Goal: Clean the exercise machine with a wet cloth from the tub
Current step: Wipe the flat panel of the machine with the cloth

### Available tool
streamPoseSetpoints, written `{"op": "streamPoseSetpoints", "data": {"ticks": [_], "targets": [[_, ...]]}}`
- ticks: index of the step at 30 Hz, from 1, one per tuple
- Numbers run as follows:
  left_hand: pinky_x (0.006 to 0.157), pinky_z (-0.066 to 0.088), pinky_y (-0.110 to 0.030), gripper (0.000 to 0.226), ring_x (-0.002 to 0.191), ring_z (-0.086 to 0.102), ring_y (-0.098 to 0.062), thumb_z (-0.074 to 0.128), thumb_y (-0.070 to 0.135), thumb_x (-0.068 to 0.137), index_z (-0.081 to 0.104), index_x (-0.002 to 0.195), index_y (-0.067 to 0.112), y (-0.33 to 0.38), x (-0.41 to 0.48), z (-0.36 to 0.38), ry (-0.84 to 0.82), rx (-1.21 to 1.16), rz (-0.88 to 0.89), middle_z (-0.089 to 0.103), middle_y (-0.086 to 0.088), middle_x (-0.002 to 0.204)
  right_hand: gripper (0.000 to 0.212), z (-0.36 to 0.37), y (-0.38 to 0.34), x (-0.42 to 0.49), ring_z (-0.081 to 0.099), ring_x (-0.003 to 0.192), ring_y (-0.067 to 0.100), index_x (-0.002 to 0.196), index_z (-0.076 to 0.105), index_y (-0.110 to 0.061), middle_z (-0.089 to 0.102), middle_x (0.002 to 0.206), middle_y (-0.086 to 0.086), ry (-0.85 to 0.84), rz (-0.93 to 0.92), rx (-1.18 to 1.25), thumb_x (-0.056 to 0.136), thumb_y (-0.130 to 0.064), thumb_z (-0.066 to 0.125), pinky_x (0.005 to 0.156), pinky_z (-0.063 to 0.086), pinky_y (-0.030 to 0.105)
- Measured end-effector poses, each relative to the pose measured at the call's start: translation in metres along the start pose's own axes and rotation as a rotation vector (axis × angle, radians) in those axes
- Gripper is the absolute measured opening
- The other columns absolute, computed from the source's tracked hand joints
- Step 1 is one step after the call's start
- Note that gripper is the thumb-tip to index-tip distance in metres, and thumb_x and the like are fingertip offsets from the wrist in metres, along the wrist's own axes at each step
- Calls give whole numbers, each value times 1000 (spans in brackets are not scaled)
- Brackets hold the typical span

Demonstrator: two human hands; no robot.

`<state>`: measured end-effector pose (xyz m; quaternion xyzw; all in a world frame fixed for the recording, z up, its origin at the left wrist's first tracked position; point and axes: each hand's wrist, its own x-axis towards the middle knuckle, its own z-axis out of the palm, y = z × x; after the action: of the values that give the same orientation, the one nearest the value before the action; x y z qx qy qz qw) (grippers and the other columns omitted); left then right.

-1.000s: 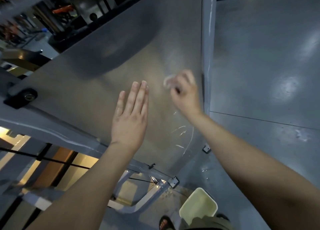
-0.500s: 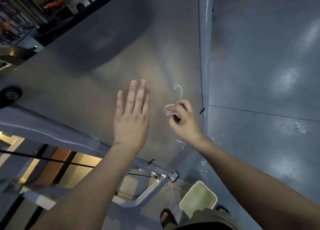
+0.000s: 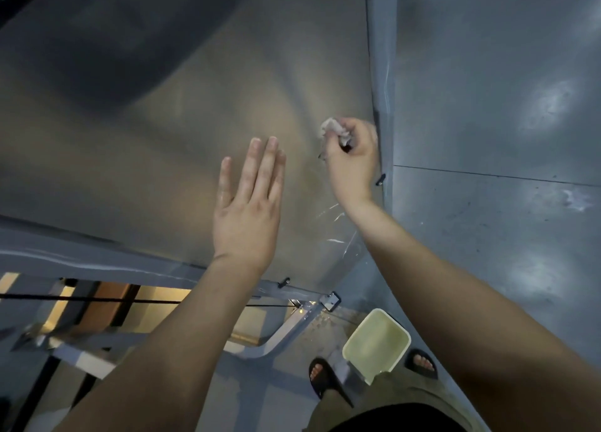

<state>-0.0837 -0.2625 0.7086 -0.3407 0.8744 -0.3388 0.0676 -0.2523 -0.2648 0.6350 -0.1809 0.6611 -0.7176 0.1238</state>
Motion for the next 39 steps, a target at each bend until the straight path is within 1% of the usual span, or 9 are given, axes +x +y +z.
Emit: {"op": "streamPoseSetpoints", "data": {"ticks": [4, 10, 12, 14, 19, 24, 29, 34, 39], "targets": [[115, -29, -53, 78, 148, -33, -27, 28, 12, 94, -12, 162, 9, -7, -1, 7, 9, 8, 19, -23, -6, 168, 16, 0, 6, -32, 64, 92, 4, 83, 69, -17, 56, 97, -16, -206, -223, -16, 88, -2, 69, 87, 54, 29], [110, -33, -54, 83, 142, -43, -28, 26, 8, 91, -22, 159, 10, -1, -4, 5, -43, 28, 31, -32, -6, 165, 15, 12, 2, 2, 57, 81, 0, 78, 62, -21, 58, 90, -3, 91, -21, 8, 91, -17, 68, 80, 51, 30], [110, -34, -54, 83, 143, -41, -27, 26, 9, 91, -22, 159, 10, -1, -5, 7, -60, 34, 42, -30, -5, 166, 15, 15, 9, -30, 61, 85, 6, 82, 65, -18, 58, 93, -4, -76, -125, -15, 92, -8, 68, 80, 50, 24], [110, -35, -54, 85, 144, -40, -27, 27, 9, 91, -24, 158, 11, -1, -7, 11, -62, 37, 44, -29, -4, 166, 14, 2, 13, -37, 65, 87, 10, 82, 66, -16, 59, 95, -4, -248, -221, -16, 93, -7, 68, 81, 54, 32], [110, -35, -54, 86, 143, -41, -28, 28, 8, 90, -27, 157, 10, 1, -8, 10, -73, 44, 57, -30, -4, 166, 17, 7, -4, 18, 58, 81, 4, 77, 63, -18, 59, 89, -1, 120, -65, 28, 92, -17, 69, 79, 50, 29], [110, -36, -53, 85, 143, -40, -27, 27, 10, 91, -26, 157, 10, -1, -7, 13, -86, 35, 57, -26, -2, 168, 11, 2, 12, -30, 66, 90, 13, 84, 70, -12, 61, 96, 0, -265, -339, -39, 91, -3, 67, 81, 55, 32], [108, -37, -53, 89, 141, -44, -27, 27, 6, 88, -29, 156, 10, 2, -7, 11, -94, 25, 56, -30, -2, 166, 26, 8, -1, 9, 61, 77, 1, 76, 60, -31, 59, 92, 0, 77, -97, 27, 93, -12, 67, 77, 54, 30], [111, -34, -53, 86, 145, -38, -27, 29, 9, 90, -23, 158, 11, 0, -8, 14, -86, 16, 46, -23, -1, 169, 15, -3, 17, -32, 64, 86, 11, 83, 69, -14, 62, 94, 1, -290, -364, -61, 90, -1, 67, 81, 51, 23], [107, -37, -53, 89, 141, -44, -27, 27, 6, 87, -28, 157, 12, 2, -6, 11, -103, 19, 45, -32, -1, 166, 27, 1, 22, 16, 61, 74, 10, 71, 54, -35, 58, 86, 0, 79, 9, -72, 93, -24, 66, 70, 54, 33]]}}
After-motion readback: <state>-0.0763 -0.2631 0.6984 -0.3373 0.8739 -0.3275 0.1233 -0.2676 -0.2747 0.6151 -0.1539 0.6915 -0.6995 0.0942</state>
